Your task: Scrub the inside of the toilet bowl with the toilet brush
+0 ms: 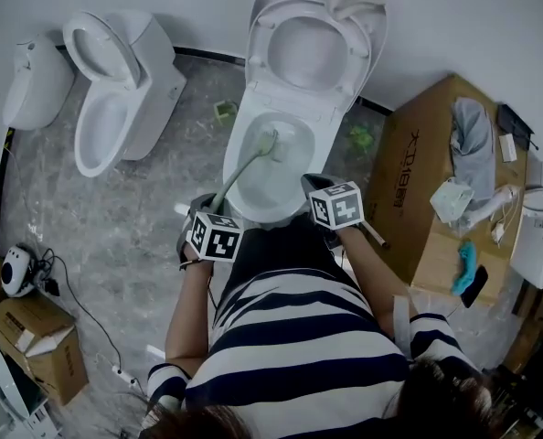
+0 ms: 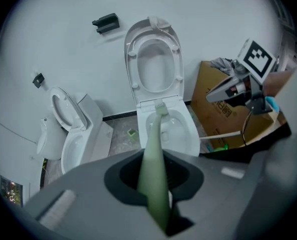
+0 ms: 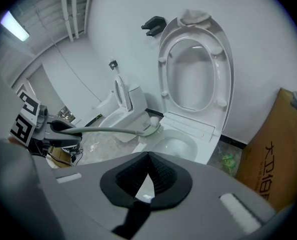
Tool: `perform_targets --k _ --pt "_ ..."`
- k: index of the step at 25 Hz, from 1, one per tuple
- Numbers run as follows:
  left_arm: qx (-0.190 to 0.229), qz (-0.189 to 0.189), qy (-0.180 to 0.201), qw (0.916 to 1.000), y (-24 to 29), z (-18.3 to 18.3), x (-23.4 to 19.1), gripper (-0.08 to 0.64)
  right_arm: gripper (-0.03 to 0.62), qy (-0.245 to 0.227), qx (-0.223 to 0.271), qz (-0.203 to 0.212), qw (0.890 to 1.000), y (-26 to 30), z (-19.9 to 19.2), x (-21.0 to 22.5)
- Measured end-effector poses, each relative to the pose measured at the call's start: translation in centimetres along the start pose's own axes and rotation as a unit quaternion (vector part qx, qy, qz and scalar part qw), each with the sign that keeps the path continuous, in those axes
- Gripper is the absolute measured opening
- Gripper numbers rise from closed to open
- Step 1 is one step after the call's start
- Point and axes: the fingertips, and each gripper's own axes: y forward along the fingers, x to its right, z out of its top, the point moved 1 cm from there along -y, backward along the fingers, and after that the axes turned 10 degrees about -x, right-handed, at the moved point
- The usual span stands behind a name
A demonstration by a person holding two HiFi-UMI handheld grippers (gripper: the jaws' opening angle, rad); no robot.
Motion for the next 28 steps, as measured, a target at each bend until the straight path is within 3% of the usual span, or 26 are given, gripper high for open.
perform_targets --k 12,28 --pt "0.016 0.004 -0.009 0.9998 -1.7 -0.7 0.1 0.0 -0.003 -0.002 0.02 -0.009 1.0 -1.1 1.8 -0.8" --pt "0.006 0.013 -0.011 0.9998 -2.3 -3.0 0.6 0.0 -0.003 0.014 0.015 -0.008 1.0 -1.3 0.5 -1.1"
